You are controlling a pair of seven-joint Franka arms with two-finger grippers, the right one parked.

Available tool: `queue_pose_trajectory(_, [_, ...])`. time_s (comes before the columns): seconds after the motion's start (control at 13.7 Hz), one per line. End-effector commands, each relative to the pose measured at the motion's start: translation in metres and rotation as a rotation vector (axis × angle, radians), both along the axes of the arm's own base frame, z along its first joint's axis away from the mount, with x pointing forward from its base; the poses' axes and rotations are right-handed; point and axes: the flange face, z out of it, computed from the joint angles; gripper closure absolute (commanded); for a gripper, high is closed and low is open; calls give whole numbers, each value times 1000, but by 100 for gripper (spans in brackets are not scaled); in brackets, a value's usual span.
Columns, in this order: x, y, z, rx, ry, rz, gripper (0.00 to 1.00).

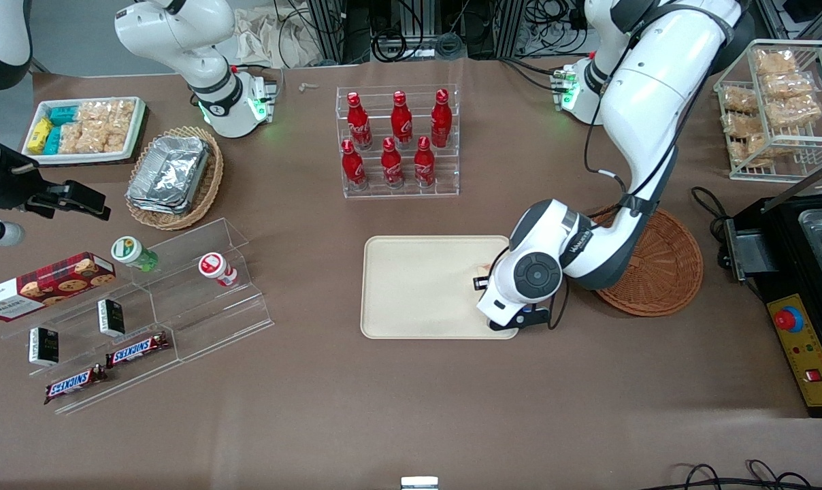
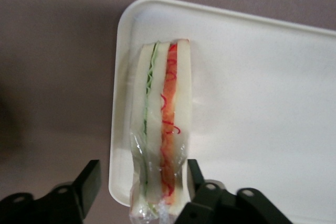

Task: Place sandwich from basket to tray
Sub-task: 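Lower the sandwich onto the tray and open the left gripper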

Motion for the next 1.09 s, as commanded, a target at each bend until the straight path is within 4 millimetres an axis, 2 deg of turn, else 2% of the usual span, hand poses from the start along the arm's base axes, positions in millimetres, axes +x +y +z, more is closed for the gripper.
queue_pose_trajectory(0.0, [10, 19, 52, 51, -32, 41, 1])
queue_pose_trajectory(0.15, [20, 59, 96, 94, -64, 69, 1])
queue_pose_trajectory(0.22, [21, 77, 112, 107, -54, 60, 1])
queue_pose_trajectory(0.44, [24, 154, 170, 83, -23, -23, 1])
queue_pose_trajectory(0.66, [23, 213, 207, 63, -21, -91, 0])
queue_pose_trajectory(0.88, [25, 244, 224, 61, -43, -99, 0])
queue_pose_trajectory(1.02, [21, 258, 242, 58, -67, -122, 0])
